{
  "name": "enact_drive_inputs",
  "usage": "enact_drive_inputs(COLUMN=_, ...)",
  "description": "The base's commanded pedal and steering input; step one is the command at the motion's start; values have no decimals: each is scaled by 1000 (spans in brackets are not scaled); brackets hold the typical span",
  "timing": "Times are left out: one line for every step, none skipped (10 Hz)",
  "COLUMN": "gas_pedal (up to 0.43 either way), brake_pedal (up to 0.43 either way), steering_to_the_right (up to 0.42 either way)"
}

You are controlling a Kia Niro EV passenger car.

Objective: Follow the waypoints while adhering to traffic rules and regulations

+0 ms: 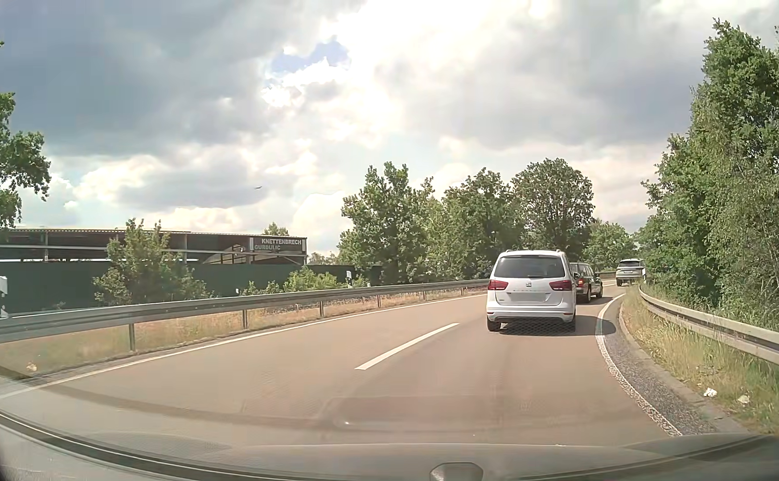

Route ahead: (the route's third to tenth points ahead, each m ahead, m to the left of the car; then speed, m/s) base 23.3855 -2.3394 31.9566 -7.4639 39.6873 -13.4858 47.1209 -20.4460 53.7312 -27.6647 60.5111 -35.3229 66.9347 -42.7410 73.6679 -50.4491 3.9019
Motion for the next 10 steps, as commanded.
enact_drive_inputs(gas_pedal=0, brake_pedal=195, steering_to_the_right=121)
enact_drive_inputs(gas_pedal=0, brake_pedal=177, steering_to_the_right=120)
enact_drive_inputs(gas_pedal=0, brake_pedal=165, steering_to_the_right=119)
enact_drive_inputs(gas_pedal=0, brake_pedal=134, steering_to_the_right=119)
enact_drive_inputs(gas_pedal=0, brake_pedal=98, steering_to_the_right=118)
enact_drive_inputs(gas_pedal=0, brake_pedal=67, steering_to_the_right=118)
enact_drive_inputs(gas_pedal=0, brake_pedal=37, steering_to_the_right=118)
enact_drive_inputs(gas_pedal=0, brake_pedal=37, steering_to_the_right=121)
enact_drive_inputs(gas_pedal=0, brake_pedal=37, steering_to_the_right=121)
enact_drive_inputs(gas_pedal=0, brake_pedal=37, steering_to_the_right=120)
